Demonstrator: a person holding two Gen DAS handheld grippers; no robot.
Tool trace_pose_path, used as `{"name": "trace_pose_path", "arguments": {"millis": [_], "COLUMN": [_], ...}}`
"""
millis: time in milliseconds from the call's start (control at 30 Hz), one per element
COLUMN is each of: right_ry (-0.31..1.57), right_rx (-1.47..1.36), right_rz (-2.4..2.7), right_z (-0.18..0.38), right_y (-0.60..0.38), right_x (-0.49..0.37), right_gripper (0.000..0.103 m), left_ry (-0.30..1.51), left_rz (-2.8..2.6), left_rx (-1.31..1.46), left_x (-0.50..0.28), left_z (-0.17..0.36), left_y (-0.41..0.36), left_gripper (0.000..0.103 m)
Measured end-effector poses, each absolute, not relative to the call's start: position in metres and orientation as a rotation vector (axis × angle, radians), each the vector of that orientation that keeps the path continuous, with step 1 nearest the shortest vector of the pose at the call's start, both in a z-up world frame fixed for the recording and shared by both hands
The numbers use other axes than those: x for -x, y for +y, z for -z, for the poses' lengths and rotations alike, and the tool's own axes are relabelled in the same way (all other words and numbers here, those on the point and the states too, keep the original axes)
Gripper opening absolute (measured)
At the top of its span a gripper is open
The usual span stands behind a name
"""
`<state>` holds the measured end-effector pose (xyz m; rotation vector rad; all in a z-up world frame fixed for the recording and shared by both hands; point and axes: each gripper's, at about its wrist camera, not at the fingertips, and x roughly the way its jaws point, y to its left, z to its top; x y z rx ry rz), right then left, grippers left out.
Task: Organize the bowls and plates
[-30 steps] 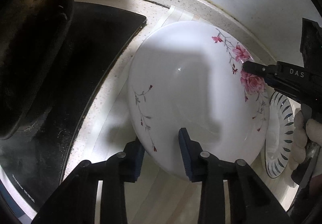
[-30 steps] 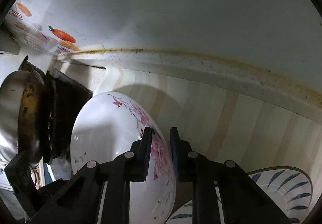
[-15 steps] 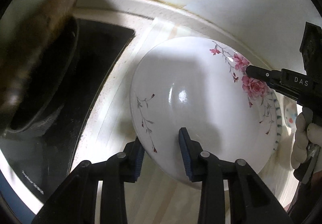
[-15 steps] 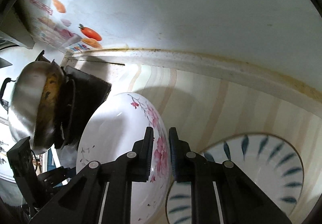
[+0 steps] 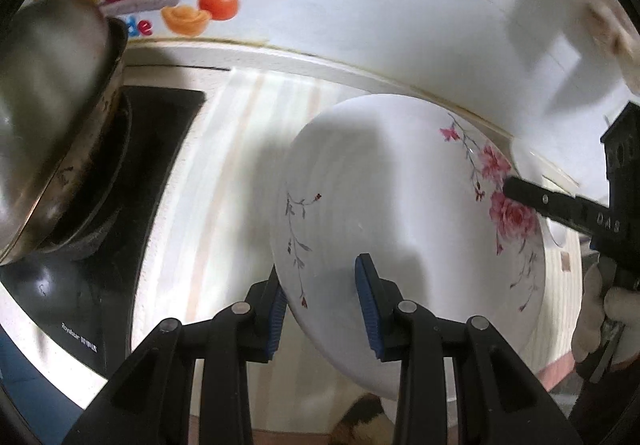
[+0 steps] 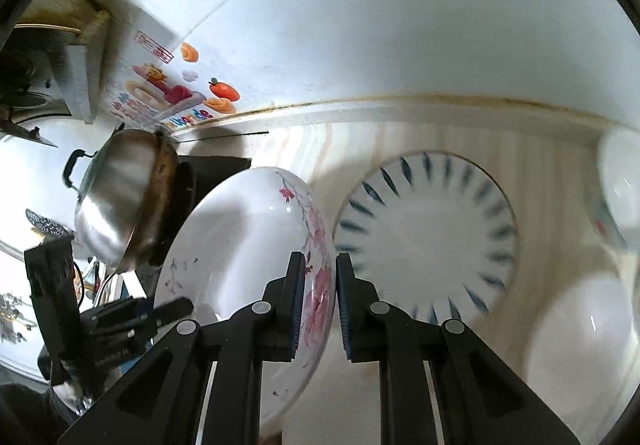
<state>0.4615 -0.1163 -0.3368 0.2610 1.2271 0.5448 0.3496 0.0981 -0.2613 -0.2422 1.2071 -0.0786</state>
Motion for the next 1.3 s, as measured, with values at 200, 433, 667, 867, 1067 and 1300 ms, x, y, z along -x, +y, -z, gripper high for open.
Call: {"name": "trace_pose_path", "arguments": {"millis": [200,433,667,867,1067,1300], "right_ry": [1.203,1.208,1.28,1.349,1.386,1.413], "right_rx": [-0.327,-0.403,-0.459,-0.51,-0.541,-0.546], "right_rz": [-0.492,-0.425,-0.353,-0.314,-0.282,-0.252], "right_z": [0.321,0.321,0.359,0.399,0.422,0.432], "right_y": [-0.161,-0.212,-0.241,-0.249,-0.256,-0.26], "right_x": [-0.41,-0.351,-0.304,-0.278,-0.265,-0.269], "right_gripper": [0.017,0.017,0.017,0.017,0.017,0.017], "left_ry": [1.213,1.281,1.375,1.439,1.466,1.491], "left_rz": [0.149,0.212,0.238,0.238,0.241,0.222], "left_rx": [0.184,0.133,0.056,0.012,-0.023,-0.047], "left_x": [-0.331,-0.313,-0.298,-0.29,-0.293,-0.3], "left_z": [0.254,0.273,0.314,0.337,0.349,0.362], "left_y": [0.067,0.038,0.016,0.003,-0.008,-0.019], "left_gripper": [0.031,0.031,0.031,0.031,0.031,0.031]}}
